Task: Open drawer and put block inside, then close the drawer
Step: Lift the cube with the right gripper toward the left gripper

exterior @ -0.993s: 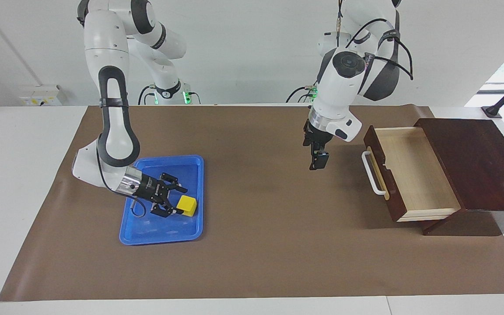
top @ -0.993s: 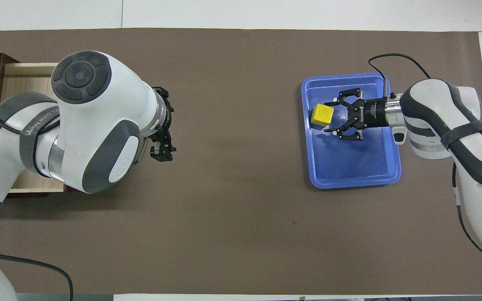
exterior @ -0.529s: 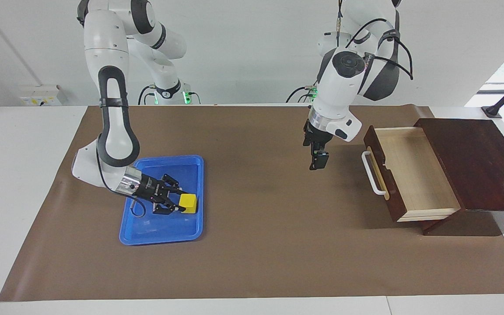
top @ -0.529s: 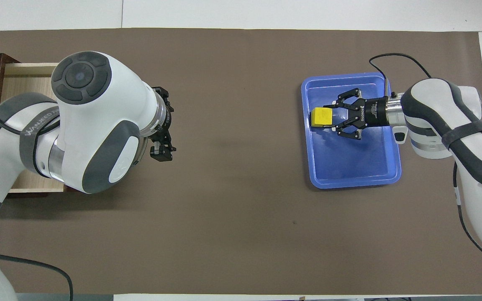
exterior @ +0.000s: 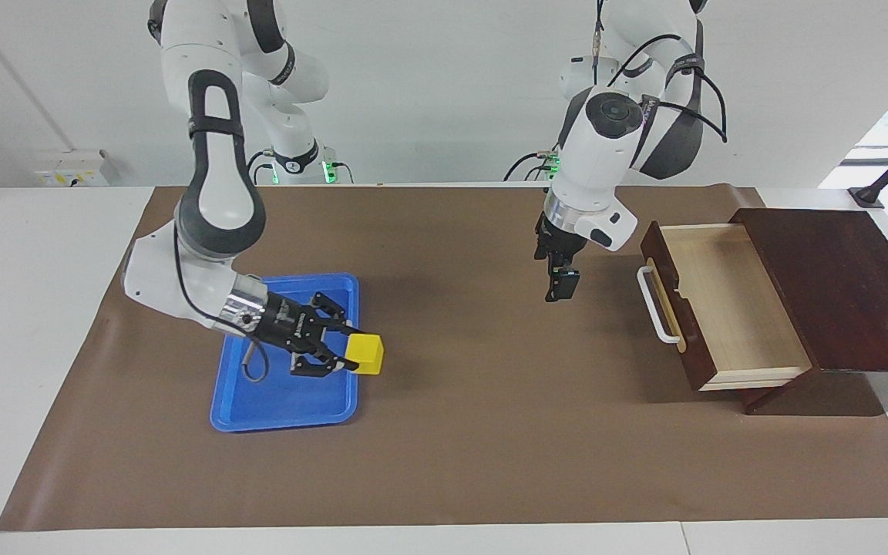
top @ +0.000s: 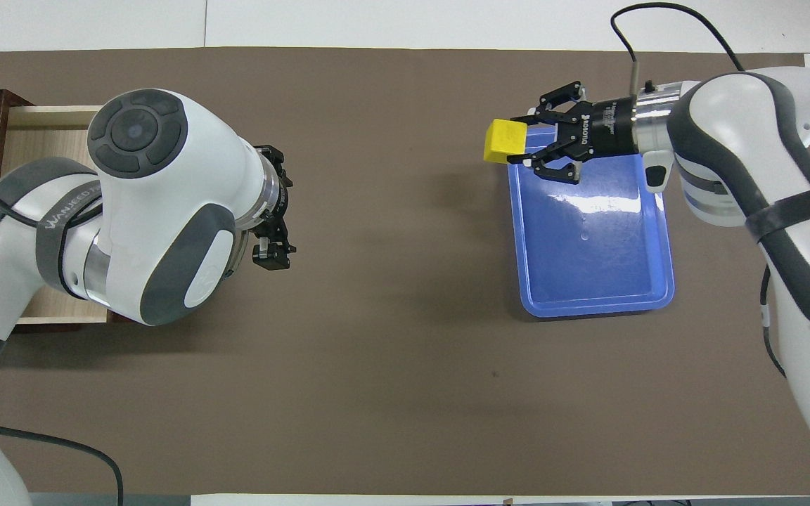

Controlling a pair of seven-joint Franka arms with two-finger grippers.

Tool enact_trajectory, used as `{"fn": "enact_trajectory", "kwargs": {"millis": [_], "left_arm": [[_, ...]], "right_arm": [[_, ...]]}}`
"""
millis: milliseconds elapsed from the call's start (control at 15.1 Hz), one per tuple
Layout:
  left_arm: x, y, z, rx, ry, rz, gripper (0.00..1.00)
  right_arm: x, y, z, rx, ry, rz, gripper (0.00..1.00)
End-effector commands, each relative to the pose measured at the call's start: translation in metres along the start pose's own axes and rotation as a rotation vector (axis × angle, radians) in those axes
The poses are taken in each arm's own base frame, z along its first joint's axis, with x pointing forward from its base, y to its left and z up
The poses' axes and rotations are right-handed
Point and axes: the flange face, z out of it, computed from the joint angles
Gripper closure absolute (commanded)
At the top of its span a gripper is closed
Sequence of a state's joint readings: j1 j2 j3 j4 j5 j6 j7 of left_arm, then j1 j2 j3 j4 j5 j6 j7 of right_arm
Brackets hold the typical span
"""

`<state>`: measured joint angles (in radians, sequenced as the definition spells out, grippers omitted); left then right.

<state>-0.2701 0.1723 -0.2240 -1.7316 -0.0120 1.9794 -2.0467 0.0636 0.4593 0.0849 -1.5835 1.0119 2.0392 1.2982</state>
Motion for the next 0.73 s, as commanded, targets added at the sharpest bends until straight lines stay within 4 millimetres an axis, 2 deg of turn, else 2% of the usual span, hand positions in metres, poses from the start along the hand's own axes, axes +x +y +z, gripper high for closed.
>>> {"fn": "enact_trajectory", "kwargs": {"millis": [0,132,265,331,397,529,662], "left_arm": [[0.0,0.002,-0.005,-0.093,-0.035,-0.003,0.0],[-0.007,0.003,-0.006,-0.112,-0.061,-0.001,0.0],[-0.016,0.011,0.0,-0.144,-0.137,-0.049,0.0],[-0.029,0.012,0.011,-0.137,-0.16,-0.05,0.0],[-0.039,0.012,0.014,-0.155,-0.177,-0.037,0.0],[-0.041,0.014,0.013,-0.176,-0.192,-0.036,0.0],[-0.044,0.019,0.025,-0.188,-0.204,-0.044,0.0]], "right_arm": [[-0.051,0.013,0.045,-0.01,0.045,-0.027,1.0],[-0.078,0.029,0.08,-0.004,0.056,-0.044,1.0],[-0.088,0.038,0.099,0.002,0.064,-0.055,1.0],[-0.093,0.043,0.107,-0.006,0.064,-0.053,1.0],[-0.095,0.046,0.111,-0.01,0.065,-0.056,1.0],[-0.098,0.049,0.115,-0.016,0.064,-0.059,1.0],[-0.102,0.054,0.122,-0.027,0.062,-0.061,1.0]]}}
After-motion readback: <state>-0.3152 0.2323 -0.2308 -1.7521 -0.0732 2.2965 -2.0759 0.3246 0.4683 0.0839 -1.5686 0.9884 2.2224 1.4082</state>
